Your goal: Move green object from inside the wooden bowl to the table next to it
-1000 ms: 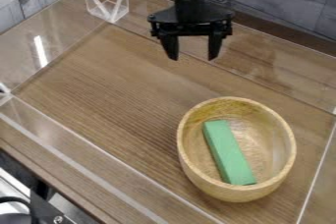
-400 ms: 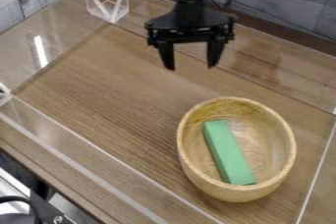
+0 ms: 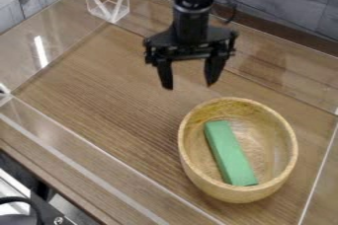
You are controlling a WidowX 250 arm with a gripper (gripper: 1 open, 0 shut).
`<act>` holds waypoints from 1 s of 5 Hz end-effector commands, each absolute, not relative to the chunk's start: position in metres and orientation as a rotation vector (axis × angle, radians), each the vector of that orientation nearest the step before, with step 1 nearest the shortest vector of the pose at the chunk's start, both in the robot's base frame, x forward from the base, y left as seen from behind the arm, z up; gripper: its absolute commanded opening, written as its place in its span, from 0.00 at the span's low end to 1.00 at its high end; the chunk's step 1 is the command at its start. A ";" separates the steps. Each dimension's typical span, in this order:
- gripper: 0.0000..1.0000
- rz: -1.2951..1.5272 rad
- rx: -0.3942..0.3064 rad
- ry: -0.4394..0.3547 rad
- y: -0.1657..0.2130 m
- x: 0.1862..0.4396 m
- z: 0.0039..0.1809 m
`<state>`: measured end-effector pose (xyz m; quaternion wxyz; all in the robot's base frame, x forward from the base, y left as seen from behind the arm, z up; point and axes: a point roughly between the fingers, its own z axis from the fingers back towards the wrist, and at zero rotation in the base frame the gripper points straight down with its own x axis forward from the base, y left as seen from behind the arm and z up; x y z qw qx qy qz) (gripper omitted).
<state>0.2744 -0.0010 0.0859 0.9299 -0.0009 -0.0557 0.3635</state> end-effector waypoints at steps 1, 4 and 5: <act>1.00 0.752 -0.042 -0.138 -0.010 0.264 0.093; 1.00 0.871 -0.101 -0.098 -0.044 0.246 0.104; 1.00 0.962 -0.110 -0.094 -0.052 0.243 0.090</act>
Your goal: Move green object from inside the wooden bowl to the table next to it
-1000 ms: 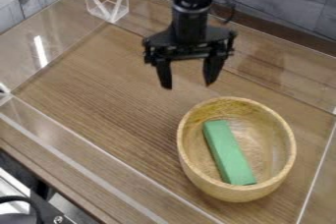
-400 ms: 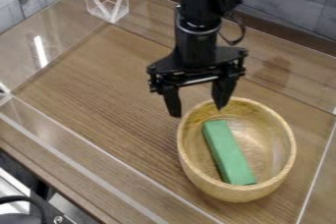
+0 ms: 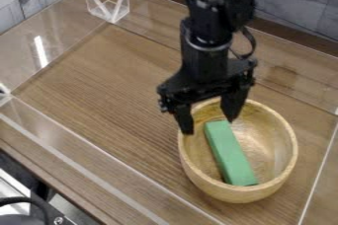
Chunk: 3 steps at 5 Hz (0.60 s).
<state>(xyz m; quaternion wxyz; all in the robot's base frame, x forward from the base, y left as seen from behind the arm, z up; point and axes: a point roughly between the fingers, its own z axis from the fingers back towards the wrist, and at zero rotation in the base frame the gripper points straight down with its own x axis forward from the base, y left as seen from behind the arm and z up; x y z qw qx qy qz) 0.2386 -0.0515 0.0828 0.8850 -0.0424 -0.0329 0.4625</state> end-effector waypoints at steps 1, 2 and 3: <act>1.00 1.026 -0.116 -0.087 -0.060 0.242 0.073; 1.00 1.019 -0.122 -0.071 -0.065 0.250 0.063; 1.00 0.997 -0.134 -0.042 -0.069 0.258 0.067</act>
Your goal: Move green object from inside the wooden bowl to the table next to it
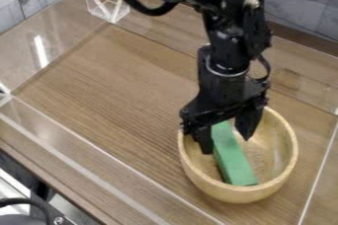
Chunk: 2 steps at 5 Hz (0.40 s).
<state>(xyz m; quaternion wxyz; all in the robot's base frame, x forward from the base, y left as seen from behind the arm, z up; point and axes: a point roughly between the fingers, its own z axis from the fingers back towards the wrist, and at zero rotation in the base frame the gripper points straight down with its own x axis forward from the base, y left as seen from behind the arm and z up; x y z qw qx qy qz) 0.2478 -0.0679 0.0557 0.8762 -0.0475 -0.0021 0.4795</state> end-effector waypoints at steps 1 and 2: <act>1.00 0.937 -0.142 -0.016 -0.065 0.252 0.056; 1.00 0.892 -0.160 0.004 -0.060 0.248 0.046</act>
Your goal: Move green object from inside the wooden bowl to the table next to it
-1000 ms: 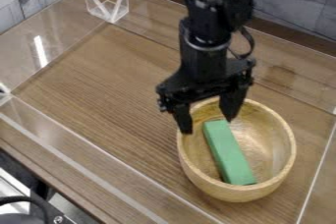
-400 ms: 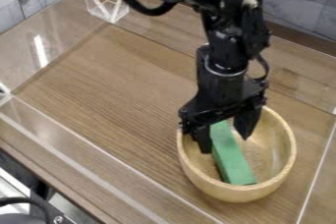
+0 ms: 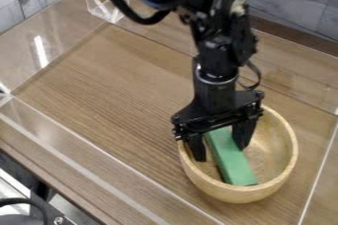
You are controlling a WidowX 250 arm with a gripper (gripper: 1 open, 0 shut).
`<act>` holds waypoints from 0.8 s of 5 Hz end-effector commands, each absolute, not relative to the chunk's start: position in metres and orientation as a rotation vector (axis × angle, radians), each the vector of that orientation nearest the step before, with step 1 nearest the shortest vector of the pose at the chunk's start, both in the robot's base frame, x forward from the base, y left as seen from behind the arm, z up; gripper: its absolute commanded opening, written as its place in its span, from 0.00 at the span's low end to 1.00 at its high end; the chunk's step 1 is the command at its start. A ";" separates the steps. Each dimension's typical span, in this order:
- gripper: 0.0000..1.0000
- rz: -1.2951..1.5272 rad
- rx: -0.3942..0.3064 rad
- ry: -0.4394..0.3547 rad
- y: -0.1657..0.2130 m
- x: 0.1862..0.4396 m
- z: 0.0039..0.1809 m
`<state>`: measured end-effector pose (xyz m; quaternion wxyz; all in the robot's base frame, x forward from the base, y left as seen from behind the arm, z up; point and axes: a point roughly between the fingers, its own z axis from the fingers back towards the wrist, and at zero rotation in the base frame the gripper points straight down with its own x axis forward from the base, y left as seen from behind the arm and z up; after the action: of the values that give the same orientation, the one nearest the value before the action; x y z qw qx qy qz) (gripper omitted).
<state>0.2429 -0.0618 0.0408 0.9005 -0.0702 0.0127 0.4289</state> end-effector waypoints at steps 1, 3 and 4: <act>1.00 0.914 -0.189 0.011 -0.054 0.250 0.052; 1.00 0.979 -0.212 0.005 -0.053 0.246 0.053; 1.00 1.010 -0.222 0.002 -0.058 0.240 0.050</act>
<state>0.2343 -0.0566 0.0398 0.8689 -0.0930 0.0185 0.4858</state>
